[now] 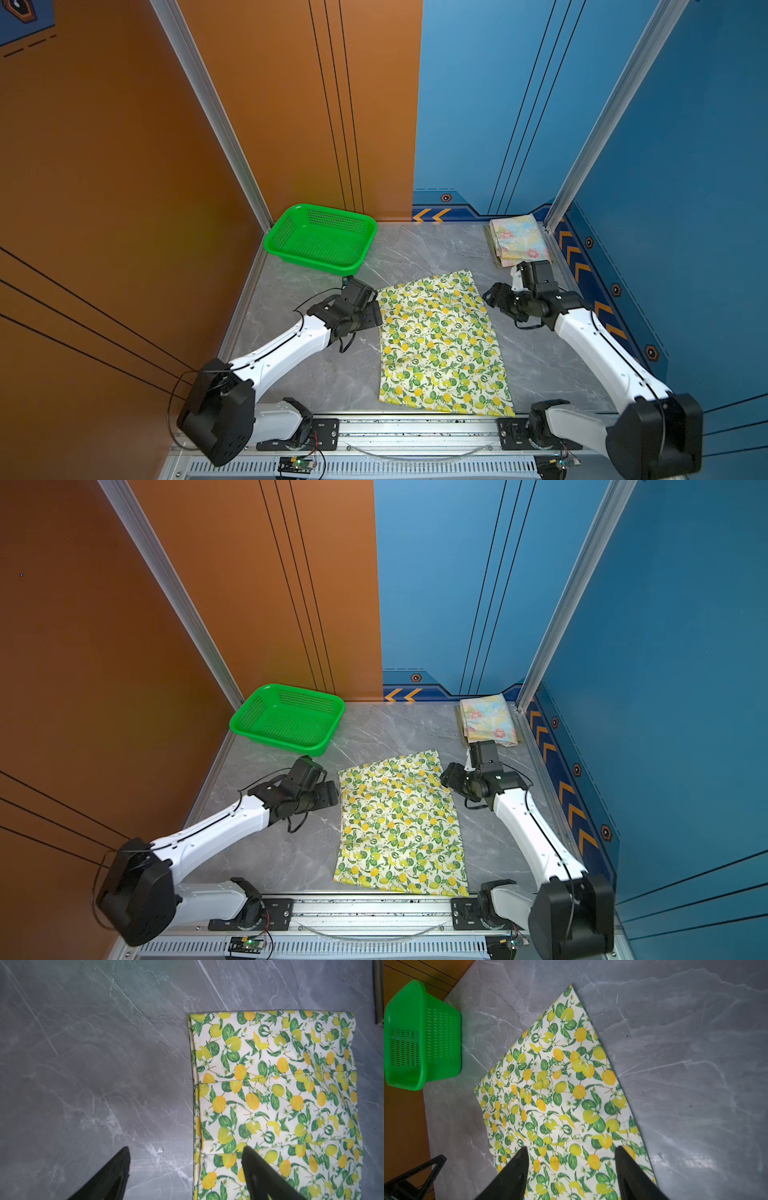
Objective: Fold and stack the skirts
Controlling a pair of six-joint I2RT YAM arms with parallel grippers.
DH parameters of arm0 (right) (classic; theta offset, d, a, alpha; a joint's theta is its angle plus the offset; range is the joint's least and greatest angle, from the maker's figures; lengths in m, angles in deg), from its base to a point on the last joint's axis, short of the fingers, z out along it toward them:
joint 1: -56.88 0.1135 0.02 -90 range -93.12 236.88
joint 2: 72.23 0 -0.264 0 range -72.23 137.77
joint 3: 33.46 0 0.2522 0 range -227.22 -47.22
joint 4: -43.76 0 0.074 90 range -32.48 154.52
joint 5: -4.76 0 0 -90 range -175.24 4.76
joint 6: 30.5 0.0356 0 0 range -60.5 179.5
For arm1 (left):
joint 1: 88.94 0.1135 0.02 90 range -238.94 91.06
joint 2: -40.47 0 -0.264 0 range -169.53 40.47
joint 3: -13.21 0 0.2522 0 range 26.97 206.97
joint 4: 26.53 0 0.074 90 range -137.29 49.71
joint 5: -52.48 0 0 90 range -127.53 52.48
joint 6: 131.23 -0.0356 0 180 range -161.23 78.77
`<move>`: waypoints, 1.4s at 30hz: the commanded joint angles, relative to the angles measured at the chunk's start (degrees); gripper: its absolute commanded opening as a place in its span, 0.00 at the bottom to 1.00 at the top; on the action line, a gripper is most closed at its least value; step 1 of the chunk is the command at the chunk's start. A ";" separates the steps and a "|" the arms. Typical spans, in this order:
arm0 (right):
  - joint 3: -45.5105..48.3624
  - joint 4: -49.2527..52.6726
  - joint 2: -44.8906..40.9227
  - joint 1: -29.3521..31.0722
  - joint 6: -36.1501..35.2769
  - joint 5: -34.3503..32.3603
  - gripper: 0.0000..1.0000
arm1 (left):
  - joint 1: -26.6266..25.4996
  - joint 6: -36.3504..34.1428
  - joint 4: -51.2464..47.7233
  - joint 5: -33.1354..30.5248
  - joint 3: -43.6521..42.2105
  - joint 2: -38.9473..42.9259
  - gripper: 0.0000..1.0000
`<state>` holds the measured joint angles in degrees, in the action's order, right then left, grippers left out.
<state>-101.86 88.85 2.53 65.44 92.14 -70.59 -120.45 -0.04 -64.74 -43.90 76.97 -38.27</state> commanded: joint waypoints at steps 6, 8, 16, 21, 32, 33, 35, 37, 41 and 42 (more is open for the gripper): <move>-14.85 -8.41 23.70 0.05 -9.54 -3.96 0.64 | 4.05 -7.07 -0.35 4.52 15.17 -19.42 0.85; -17.39 -8.77 27.78 -0.04 -11.16 -4.73 0.64 | 4.94 -7.76 0.20 4.73 17.09 -22.75 0.83; -26.39 -8.73 39.50 -0.75 -15.52 -6.53 0.63 | 7.18 -10.79 1.33 7.01 24.55 -33.12 0.73; -29.83 -8.98 43.58 -0.96 -16.93 -6.37 0.62 | 7.76 -11.26 1.32 7.83 27.55 -36.61 0.72; -35.52 -7.53 49.92 -1.28 -15.83 -3.81 0.53 | 7.99 -11.63 1.62 10.42 28.23 -39.39 0.18; -35.71 -7.51 50.26 -1.19 -15.68 -3.76 0.52 | 7.96 -11.65 1.84 10.41 28.14 -39.37 0.13; -35.90 -7.51 50.76 -1.09 -15.53 -3.42 0.48 | 8.03 -11.66 1.84 10.46 28.52 -39.64 0.12; -36.41 -7.35 51.34 -1.00 -15.29 -3.32 0.39 | 8.18 -11.63 1.77 10.59 29.13 -40.08 0.04; -37.26 -7.34 52.02 -1.03 -14.99 -3.13 0.16 | 8.30 -11.73 1.75 10.59 30.25 -40.18 0.00; -37.67 -7.34 52.19 -1.08 -14.98 -3.24 0.09 | 8.37 -11.81 1.65 10.64 30.61 -40.26 0.00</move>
<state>-138.10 79.52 53.09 64.26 76.45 -74.65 -112.56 -11.45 -61.07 -34.21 106.56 -76.65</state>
